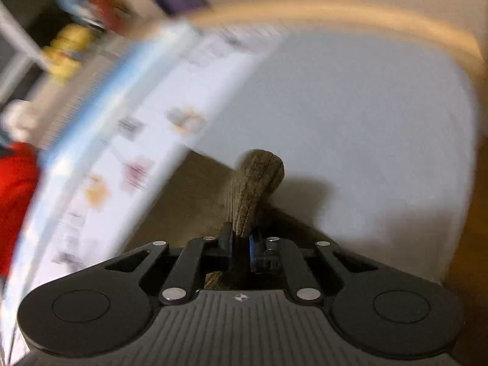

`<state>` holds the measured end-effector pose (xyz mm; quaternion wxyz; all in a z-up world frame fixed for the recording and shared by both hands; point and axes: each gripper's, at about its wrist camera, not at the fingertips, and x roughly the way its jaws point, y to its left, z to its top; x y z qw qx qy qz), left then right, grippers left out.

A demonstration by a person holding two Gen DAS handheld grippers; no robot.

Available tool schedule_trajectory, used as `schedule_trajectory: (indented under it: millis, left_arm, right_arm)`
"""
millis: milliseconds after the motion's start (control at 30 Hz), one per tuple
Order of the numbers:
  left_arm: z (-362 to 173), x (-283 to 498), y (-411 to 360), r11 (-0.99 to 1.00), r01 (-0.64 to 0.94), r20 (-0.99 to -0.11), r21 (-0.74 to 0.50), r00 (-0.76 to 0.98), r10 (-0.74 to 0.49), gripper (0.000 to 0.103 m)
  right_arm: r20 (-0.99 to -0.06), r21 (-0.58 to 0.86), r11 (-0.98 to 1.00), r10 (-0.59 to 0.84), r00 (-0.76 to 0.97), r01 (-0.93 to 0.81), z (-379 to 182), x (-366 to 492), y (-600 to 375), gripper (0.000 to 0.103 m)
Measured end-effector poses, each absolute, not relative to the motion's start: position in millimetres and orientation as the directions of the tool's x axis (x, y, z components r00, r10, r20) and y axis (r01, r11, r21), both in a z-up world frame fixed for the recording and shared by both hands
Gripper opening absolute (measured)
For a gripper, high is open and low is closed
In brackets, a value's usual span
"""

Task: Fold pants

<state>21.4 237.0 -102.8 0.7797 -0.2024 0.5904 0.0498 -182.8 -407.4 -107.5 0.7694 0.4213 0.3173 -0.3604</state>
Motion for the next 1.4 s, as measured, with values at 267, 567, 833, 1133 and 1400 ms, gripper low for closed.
schedule_trajectory:
  millis: [267,567,833,1133,1400]
  left_arm:
    - [-97.9,22.6,238.0,0.944,-0.287,-0.958,-0.161,0.276,-0.08,0.048]
    - [-57.9,32.7,208.1,0.983,-0.122,-0.859,-0.134,0.509,-0.054,0.042]
    - [-114.9,53.2,194.0,0.997,-0.004,-0.96,0.082,0.269,0.08,0.043]
    - [-70.9,60.9,181.9,0.995,-0.015,-0.857,0.1,0.506,0.094,0.043]
    - [-109.0,70.8,182.9,0.995,0.016,-0.939,0.094,0.335,0.083,0.054]
  right_arm:
    - [-0.876,0.226,0.382,-0.323,0.359,0.896,-114.0,-184.1,-406.4,0.019]
    - [-0.73,0.195,0.512,-0.494,0.472,0.837,-68.2,-172.9,-374.4,0.023]
    - [-0.702,0.067,0.469,-0.605,0.376,0.88,-65.9,-164.8,-371.1,0.024]
    - [-0.709,0.111,0.429,-0.598,0.374,0.896,-73.5,-168.2,-383.6,0.032]
    - [-0.904,0.117,0.461,-0.318,0.287,0.88,-128.2,-136.7,-388.1,0.037]
